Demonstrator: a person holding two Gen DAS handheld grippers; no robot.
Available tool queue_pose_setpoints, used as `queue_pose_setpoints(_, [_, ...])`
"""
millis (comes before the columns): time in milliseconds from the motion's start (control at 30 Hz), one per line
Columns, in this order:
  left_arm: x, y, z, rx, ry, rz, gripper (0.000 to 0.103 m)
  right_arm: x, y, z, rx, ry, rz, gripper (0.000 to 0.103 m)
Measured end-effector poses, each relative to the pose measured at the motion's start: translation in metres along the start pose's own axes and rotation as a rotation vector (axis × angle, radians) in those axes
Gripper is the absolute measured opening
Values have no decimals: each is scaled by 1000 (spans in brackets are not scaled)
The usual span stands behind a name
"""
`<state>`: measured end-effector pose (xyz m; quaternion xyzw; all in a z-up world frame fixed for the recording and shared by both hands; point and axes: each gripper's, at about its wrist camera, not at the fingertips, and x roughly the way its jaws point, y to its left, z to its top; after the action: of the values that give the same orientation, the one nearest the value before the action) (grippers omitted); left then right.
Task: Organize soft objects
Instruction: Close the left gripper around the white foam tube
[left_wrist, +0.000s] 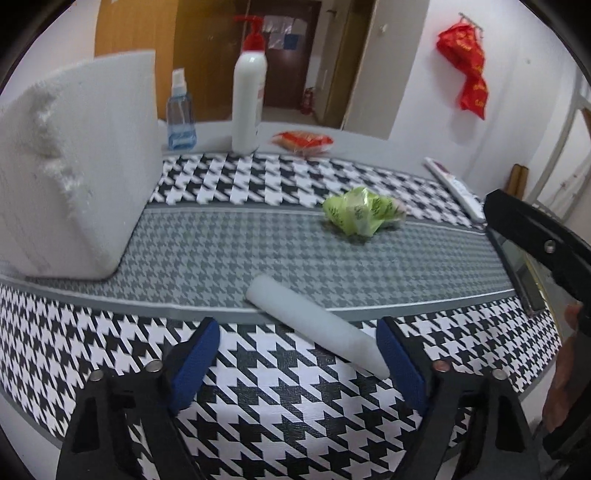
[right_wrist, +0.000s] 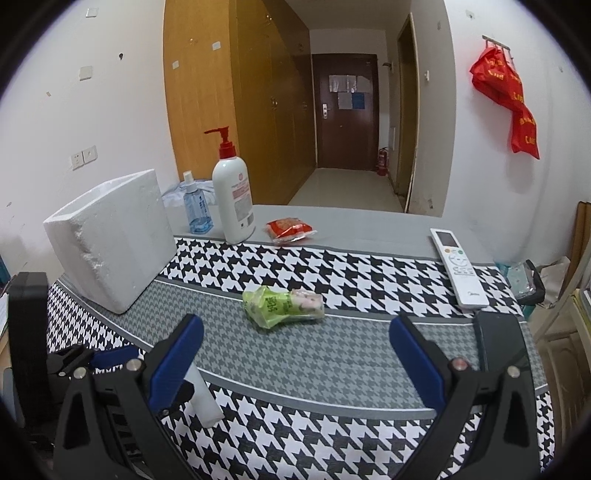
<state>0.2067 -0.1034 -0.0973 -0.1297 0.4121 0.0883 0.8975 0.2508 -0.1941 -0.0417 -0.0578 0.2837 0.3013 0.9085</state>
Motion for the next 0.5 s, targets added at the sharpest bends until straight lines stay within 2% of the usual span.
queue_pose_setpoints(167, [6,-1,-1,-58,31,24,73,9,-2,0,-7,21,23,102])
queue_pose_setpoints(267, [8,-1,0,-96,45,26,72,14,-5,0,-7,30,29,102])
queue_pose_setpoints(500, [15,-13,5,-91,53,70,69,18,-9,-2,-16,33,38,102])
